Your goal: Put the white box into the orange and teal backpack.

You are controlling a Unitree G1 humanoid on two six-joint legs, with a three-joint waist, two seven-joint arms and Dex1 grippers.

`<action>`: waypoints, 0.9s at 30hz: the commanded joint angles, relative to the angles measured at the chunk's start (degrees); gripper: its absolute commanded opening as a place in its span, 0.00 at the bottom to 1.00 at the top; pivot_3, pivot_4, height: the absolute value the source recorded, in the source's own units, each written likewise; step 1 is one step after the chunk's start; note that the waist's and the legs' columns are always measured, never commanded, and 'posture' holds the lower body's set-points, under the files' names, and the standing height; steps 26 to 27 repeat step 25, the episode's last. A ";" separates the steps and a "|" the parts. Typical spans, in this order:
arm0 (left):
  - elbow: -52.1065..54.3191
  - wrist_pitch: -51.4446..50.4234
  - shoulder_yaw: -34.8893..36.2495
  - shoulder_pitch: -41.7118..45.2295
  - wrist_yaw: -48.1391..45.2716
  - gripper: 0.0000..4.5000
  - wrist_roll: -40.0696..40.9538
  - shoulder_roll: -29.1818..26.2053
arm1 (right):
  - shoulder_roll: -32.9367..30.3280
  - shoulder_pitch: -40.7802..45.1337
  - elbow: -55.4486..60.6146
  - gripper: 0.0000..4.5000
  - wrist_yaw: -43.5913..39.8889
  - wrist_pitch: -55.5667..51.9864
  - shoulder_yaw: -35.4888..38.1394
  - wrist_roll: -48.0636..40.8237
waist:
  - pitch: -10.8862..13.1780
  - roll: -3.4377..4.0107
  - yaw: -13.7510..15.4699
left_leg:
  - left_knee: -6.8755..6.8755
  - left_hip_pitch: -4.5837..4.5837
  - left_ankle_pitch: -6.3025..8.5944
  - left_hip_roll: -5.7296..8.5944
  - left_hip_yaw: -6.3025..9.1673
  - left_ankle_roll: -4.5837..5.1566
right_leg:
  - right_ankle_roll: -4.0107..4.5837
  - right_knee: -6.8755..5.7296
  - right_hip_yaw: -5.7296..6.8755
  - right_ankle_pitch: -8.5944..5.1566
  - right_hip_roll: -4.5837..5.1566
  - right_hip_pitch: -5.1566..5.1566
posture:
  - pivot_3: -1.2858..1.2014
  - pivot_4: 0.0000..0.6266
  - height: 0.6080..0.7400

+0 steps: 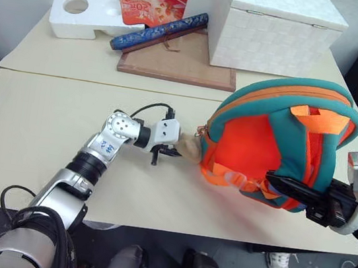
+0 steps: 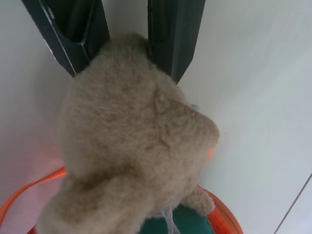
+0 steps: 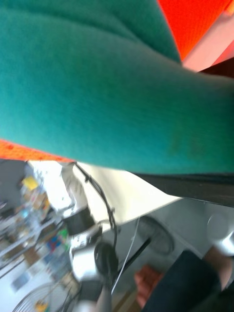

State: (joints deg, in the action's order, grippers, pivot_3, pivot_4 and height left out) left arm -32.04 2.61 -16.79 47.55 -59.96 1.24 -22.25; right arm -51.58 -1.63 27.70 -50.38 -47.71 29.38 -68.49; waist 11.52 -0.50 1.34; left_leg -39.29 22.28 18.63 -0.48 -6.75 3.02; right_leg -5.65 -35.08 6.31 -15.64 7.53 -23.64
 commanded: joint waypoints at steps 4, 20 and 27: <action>15.25 -16.74 10.13 -8.55 -1.04 0.55 10.59 -5.08 | -0.87 -1.00 -0.19 0.25 0.87 2.47 -0.66 6.94 | 0.00 0.01 -0.24 | 0.00 0.00 -0.01 -0.02 0.03 -0.02 | 0.00 -0.08 -0.01 0.00 0.00 0.00 | 0.52 0.24 1.00; 34.40 -45.58 36.16 -22.15 -8.80 1.00 34.11 -32.43 | -14.53 -15.88 -26.96 1.00 -24.19 -2.75 33.60 16.77 | 0.00 0.02 0.03 | 0.12 -0.15 0.12 -0.05 0.10 -0.13 | 0.05 0.30 -0.03 -0.03 0.03 0.15 | 0.52 0.24 1.00; 37.80 -42.12 34.78 -22.36 -3.54 1.00 33.35 -27.58 | -10.37 -8.73 -27.35 1.00 -15.77 0.22 27.92 19.08 | -0.04 0.08 0.00 | 0.13 -0.21 0.30 -0.06 0.10 -0.56 | 0.13 0.18 -0.09 0.00 0.11 0.12 | 0.52 0.24 1.00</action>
